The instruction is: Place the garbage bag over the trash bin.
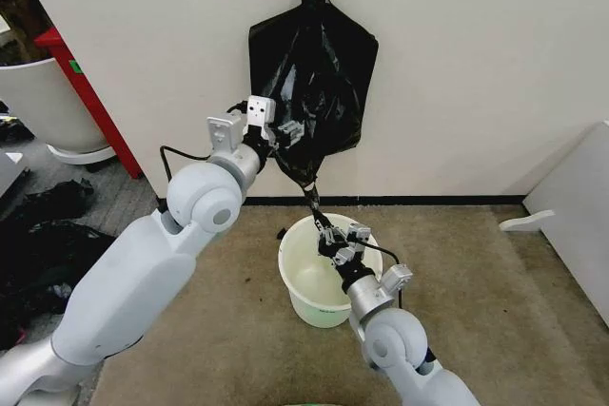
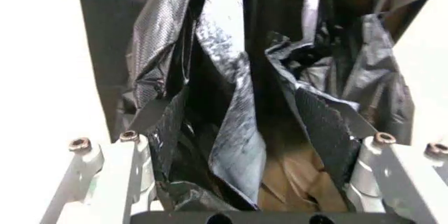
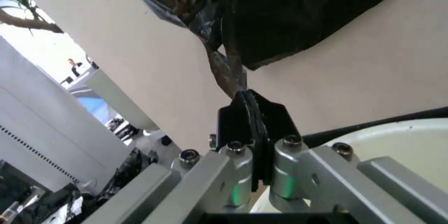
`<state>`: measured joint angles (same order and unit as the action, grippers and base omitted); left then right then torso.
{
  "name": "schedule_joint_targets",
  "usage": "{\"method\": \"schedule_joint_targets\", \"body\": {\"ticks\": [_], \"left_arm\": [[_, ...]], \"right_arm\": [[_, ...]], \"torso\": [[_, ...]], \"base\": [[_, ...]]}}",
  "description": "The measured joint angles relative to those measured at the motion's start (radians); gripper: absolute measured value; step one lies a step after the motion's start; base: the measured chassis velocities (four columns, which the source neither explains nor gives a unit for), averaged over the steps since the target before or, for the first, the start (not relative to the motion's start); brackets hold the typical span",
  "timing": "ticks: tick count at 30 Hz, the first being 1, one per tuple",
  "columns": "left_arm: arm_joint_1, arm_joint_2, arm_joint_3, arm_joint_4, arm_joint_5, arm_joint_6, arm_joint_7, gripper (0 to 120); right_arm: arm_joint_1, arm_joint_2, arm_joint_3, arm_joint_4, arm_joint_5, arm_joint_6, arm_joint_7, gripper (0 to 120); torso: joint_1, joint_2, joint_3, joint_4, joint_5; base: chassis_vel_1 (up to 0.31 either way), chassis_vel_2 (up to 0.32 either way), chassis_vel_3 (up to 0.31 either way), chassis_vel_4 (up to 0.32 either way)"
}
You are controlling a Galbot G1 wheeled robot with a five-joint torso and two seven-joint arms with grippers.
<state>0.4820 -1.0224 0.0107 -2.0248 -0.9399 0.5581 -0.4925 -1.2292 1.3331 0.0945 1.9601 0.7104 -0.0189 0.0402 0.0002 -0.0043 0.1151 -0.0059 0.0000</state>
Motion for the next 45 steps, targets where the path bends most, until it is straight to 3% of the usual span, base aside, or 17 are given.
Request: {"method": "schedule_joint_targets", "body": {"ticks": [10, 14, 18, 20, 30, 45], "left_arm": [[-0.025, -0.027, 0.003, 0.037, 0.000, -0.002, -0.005, 67], [-0.041, -0.038, 0.012, 0.053, 0.000, -0.003, -0.005, 61], [-0.050, -0.047, 0.019, 0.059, 0.000, -0.006, -0.010, 43], [-0.050, -0.047, 0.020, 0.058, 0.000, -0.007, -0.011, 39], [-0.037, -0.007, 0.000, 0.016, -0.017, -0.012, -0.012, 0], [0.005, 0.062, -0.107, -0.055, -0.084, -0.113, 0.077, 0]], "right_arm": [[-0.001, -0.003, -0.006, 0.000, 0.000, 0.000, -0.002, 0], [-0.002, -0.004, -0.009, 0.001, 0.000, 0.000, -0.002, 0], [-0.004, -0.004, -0.011, 0.002, -0.001, 0.000, -0.002, 0], [-0.004, -0.005, -0.011, 0.002, -0.001, 0.000, -0.002, 0], [-0.003, -0.003, 0.000, -0.007, -0.002, 0.001, -0.001, 0], [-0.013, 0.000, 0.043, -0.019, -0.003, 0.007, -0.004, 0]], "torso": [[0.000, 0.000, 0.000, -0.0001, 0.0000], [0.000, 0.000, 0.000, 0.0000, 0.0001], [0.000, 0.000, 0.000, -0.0001, 0.0001], [0.000, 0.000, 0.000, -0.0001, 0.0001], [0.000, 0.000, 0.000, 0.0000, 0.0000], [0.000, 0.000, 0.000, 0.0000, 0.0001]], "base": [[0.000, 0.000, 0.000, 0.000], [0.000, 0.000, 0.000, 0.000], [0.000, 0.000, 0.000, 0.000], [0.000, 0.000, 0.000, 0.000], [0.000, 0.000, 0.000, 0.000], [0.000, 0.000, 0.000, 0.000]]}}
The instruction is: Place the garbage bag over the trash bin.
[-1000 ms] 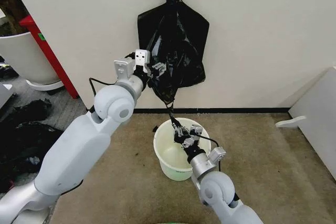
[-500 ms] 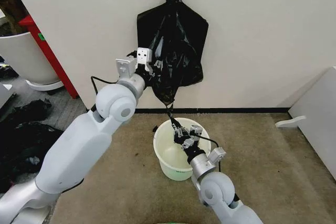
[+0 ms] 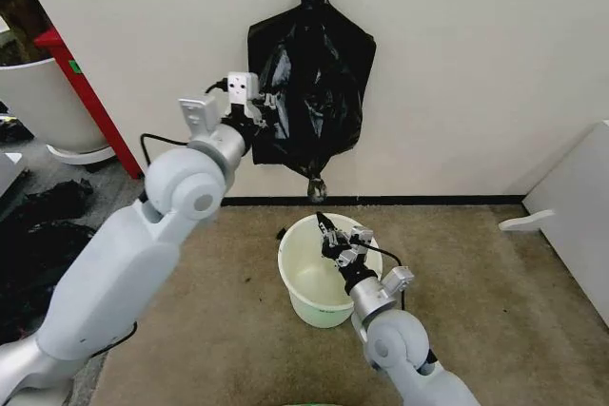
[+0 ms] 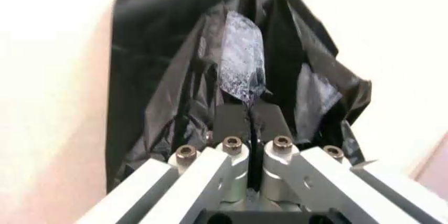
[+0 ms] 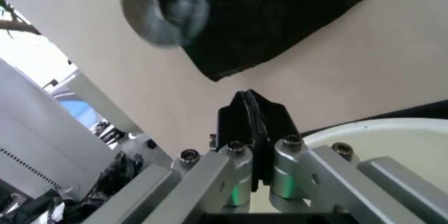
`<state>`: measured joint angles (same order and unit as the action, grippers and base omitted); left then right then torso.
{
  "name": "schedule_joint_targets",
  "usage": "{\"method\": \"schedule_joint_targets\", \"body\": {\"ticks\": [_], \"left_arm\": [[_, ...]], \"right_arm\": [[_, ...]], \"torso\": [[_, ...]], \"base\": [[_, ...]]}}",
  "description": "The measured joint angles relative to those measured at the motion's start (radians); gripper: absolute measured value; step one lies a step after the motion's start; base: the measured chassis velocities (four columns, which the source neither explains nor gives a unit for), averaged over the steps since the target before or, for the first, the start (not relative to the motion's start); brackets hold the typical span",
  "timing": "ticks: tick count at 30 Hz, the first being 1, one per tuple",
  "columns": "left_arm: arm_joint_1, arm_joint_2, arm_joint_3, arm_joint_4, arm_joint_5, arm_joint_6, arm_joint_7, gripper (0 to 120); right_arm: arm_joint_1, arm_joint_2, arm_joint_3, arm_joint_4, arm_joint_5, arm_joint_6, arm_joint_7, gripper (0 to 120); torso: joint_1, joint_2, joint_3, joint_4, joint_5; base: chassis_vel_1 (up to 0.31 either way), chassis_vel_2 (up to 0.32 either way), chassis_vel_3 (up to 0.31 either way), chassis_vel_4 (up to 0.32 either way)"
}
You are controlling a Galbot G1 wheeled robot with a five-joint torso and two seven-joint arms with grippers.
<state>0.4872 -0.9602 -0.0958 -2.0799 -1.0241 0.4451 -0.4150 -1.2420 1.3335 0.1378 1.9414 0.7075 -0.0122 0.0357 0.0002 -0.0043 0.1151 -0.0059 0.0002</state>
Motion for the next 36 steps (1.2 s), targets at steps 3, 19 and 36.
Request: {"method": "schedule_joint_targets", "body": {"ticks": [3, 19, 36], "left_arm": [[0.010, 0.013, -0.008, -0.003, -0.011, -0.020, 0.012, 0], [0.052, 0.031, -0.027, 0.000, -0.149, -0.133, 0.018, 0], [0.061, 0.029, -0.029, 0.014, -0.259, -0.158, 0.025, 0]], "right_arm": [[-0.001, 0.001, 0.004, 0.006, 0.001, 0.000, -0.001, 0], [-0.068, -0.027, 0.035, 0.116, -0.108, 0.020, -0.008, 36], [0.004, -0.233, 0.181, 0.448, -0.066, -0.095, 0.005, 98]], "torso": [[0.000, 0.000, 0.000, 0.0000, -0.0003], [0.000, 0.000, 0.000, 0.0000, 0.0000], [0.000, 0.000, 0.000, -0.0003, -0.0002]], "base": [[0.000, 0.000, 0.000, 0.000], [0.000, 0.000, 0.000, 0.000], [0.000, 0.000, 0.000, 0.000]]}}
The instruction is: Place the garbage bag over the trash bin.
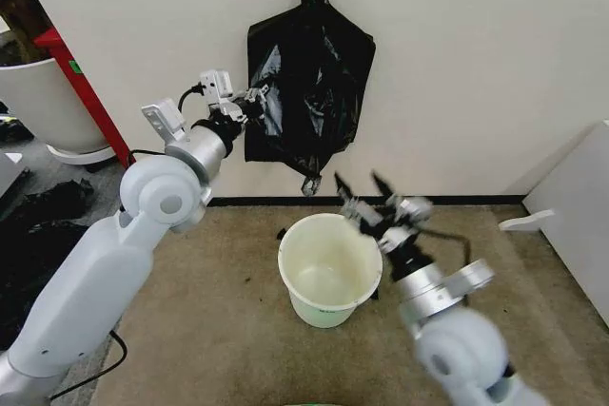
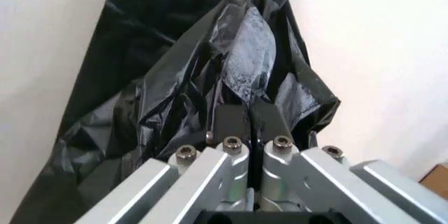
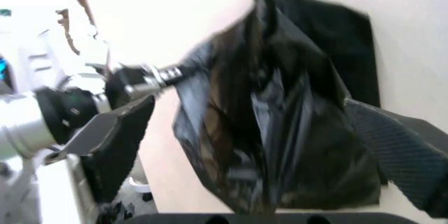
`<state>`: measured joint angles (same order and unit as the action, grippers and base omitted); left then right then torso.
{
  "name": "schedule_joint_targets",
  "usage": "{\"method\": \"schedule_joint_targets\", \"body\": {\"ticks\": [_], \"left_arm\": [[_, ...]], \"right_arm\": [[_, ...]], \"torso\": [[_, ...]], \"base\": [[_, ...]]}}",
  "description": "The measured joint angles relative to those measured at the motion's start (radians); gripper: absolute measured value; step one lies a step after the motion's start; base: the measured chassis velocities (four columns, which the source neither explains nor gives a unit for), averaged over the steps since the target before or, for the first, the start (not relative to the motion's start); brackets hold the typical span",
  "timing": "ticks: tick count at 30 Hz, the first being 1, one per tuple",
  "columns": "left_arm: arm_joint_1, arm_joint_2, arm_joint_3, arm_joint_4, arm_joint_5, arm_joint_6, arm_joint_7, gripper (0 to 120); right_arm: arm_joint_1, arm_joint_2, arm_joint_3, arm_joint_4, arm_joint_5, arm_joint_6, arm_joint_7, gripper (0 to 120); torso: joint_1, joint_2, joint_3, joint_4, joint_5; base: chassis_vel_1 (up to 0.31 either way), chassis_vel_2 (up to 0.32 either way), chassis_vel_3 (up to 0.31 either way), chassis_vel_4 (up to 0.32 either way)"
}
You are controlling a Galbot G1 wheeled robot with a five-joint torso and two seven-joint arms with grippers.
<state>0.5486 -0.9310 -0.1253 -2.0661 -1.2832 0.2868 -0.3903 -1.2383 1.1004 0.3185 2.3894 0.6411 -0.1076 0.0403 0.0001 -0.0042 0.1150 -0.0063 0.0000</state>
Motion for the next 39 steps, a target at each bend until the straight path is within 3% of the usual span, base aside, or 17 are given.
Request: {"method": "schedule_joint_targets", "body": {"ticks": [6, 13, 17, 25, 33, 39], "left_arm": [[0.017, -0.005, -0.001, 0.002, -0.011, -0.014, 0.000, 0], [0.007, -0.011, -0.002, 0.003, -0.048, -0.026, 0.006, 0], [-0.002, -0.006, -0.002, 0.003, -0.065, -0.028, 0.021, 0], [-0.003, -0.006, -0.006, 0.001, -0.077, -0.037, 0.037, 0], [-0.002, -0.011, -0.006, 0.001, -0.077, -0.039, 0.043, 0], [-0.003, -0.009, -0.008, -0.003, -0.078, -0.039, 0.049, 0]], "right_arm": [[0.162, -0.092, -0.053, -0.034, 0.044, -0.063, 0.006, 100], [0.383, -0.116, -0.200, -0.124, 0.111, -0.124, 0.069, 100], [0.533, -0.095, -0.261, -0.197, 0.221, -0.150, 0.128, 100], [0.659, -0.029, -0.286, -0.263, 0.493, -0.179, 0.307, 100], [0.710, 0.012, -0.307, -0.293, 0.616, -0.179, 0.416, 100], [0.758, 0.049, -0.332, -0.342, 0.623, -0.172, 0.467, 99]], "torso": [[0.000, 0.000, 0.000, 0.0005, 0.0002], [0.000, 0.000, 0.000, 0.0003, 0.0002], [0.000, 0.000, 0.000, 0.0005, 0.0000], [0.000, 0.000, 0.000, 0.0003, 0.0000], [0.000, 0.000, 0.000, 0.0003, -0.0001], [0.000, 0.000, 0.000, 0.0003, 0.0001]], "base": [[0.000, 0.000, 0.000, 0.000], [0.000, 0.000, 0.000, 0.000], [0.000, 0.000, 0.000, 0.000], [0.000, 0.000, 0.000, 0.000], [0.000, 0.000, 0.000, 0.000], [0.000, 0.000, 0.000, 0.000]]}}
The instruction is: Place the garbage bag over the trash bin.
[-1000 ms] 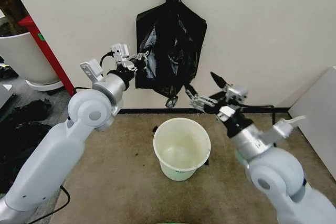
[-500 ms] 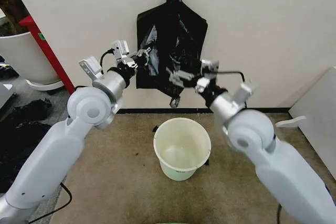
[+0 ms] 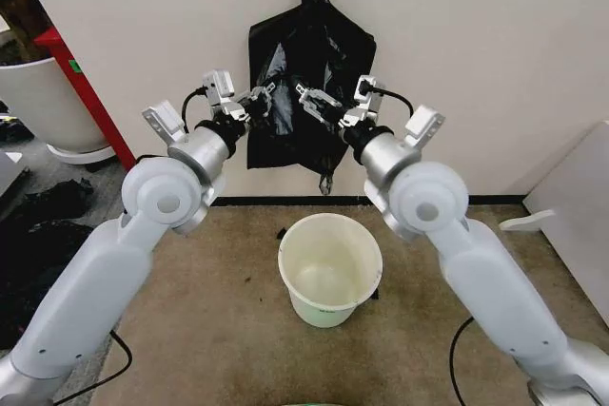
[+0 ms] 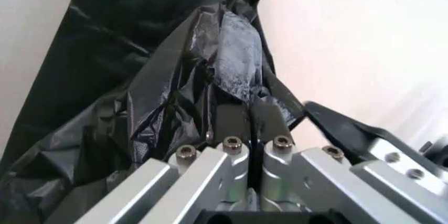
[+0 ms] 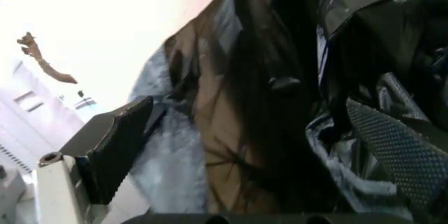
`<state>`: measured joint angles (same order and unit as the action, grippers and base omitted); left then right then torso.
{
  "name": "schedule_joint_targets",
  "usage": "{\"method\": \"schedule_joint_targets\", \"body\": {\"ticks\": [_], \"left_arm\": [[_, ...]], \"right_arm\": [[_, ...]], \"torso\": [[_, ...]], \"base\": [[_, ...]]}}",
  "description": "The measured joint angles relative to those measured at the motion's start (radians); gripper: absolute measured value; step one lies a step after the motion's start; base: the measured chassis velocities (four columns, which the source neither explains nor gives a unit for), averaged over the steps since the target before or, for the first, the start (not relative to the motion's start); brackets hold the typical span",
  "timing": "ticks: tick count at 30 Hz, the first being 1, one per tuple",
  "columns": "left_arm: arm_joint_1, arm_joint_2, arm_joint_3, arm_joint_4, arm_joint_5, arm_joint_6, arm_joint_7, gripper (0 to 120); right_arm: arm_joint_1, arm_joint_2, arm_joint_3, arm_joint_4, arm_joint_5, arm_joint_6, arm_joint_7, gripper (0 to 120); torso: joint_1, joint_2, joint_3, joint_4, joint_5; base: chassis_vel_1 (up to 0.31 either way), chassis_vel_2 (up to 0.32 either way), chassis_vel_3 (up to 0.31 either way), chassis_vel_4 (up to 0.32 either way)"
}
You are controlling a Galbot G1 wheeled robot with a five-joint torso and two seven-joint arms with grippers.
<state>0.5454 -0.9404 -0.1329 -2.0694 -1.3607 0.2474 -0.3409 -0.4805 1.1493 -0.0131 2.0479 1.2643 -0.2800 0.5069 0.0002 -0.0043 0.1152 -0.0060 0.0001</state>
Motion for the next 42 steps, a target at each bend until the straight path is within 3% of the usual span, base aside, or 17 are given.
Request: {"method": "schedule_joint_targets", "body": {"ticks": [11, 20, 42], "left_arm": [[0.013, 0.005, -0.005, -0.010, -0.001, 0.002, 0.015, 0], [0.012, 0.006, -0.006, -0.011, 0.001, 0.003, 0.022, 0], [-0.007, 0.008, -0.008, -0.002, -0.003, -0.001, 0.017, 0]], "right_arm": [[0.043, 0.019, -0.019, -0.076, -0.061, 0.012, 0.005, 97], [0.054, 0.019, -0.015, -0.105, -0.077, 0.015, -0.002, 83], [0.045, 0.006, 0.017, -0.119, -0.057, 0.025, -0.024, 5]], "torso": [[0.000, 0.000, 0.000, 0.0000, -0.0001], [0.000, 0.000, 0.000, 0.0000, 0.0000], [0.000, 0.000, 0.000, 0.0000, 0.0000]], "base": [[0.000, 0.000, 0.000, 0.000], [0.000, 0.000, 0.000, 0.000], [0.000, 0.000, 0.000, 0.000]]}}
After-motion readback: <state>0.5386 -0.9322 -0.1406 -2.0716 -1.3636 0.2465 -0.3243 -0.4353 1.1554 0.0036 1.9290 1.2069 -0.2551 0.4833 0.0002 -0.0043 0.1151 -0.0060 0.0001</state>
